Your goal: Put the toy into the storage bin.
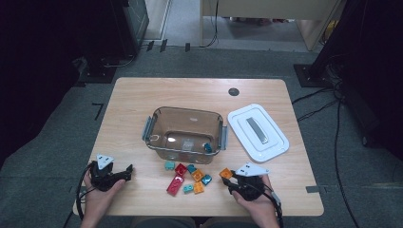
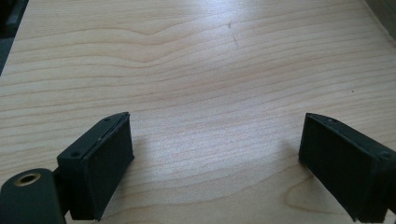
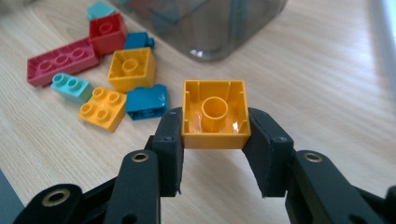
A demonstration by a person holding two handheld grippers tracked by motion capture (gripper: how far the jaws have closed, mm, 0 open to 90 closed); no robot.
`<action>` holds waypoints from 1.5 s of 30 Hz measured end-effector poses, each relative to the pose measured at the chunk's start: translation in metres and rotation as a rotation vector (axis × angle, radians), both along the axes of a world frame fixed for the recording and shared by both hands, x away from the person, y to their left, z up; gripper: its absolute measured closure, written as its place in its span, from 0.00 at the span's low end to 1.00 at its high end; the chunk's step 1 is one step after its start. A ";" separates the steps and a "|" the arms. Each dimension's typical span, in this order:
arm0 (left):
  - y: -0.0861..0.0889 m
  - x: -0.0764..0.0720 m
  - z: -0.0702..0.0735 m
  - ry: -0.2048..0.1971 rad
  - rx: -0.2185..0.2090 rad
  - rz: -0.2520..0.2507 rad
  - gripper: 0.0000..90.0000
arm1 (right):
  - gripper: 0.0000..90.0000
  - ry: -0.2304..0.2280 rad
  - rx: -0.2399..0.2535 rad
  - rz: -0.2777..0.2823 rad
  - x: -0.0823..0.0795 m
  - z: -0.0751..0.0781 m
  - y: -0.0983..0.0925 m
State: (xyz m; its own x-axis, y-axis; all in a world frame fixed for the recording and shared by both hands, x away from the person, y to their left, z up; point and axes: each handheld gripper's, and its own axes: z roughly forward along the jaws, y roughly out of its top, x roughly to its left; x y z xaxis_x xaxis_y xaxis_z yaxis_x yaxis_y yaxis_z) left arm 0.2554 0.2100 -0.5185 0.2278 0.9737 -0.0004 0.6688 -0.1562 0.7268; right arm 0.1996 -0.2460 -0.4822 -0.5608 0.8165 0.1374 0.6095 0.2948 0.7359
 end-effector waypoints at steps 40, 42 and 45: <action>0.000 0.000 0.000 0.000 0.000 0.002 0.11 | 0.67 -0.024 0.033 0.023 0.028 0.074 -0.024; 0.000 0.000 0.000 0.000 0.000 0.002 0.11 | 0.67 -0.032 0.027 0.038 0.030 0.080 -0.023; 0.000 0.000 0.000 0.000 0.000 0.002 0.11 | 0.67 -0.040 0.028 0.054 0.032 0.088 -0.021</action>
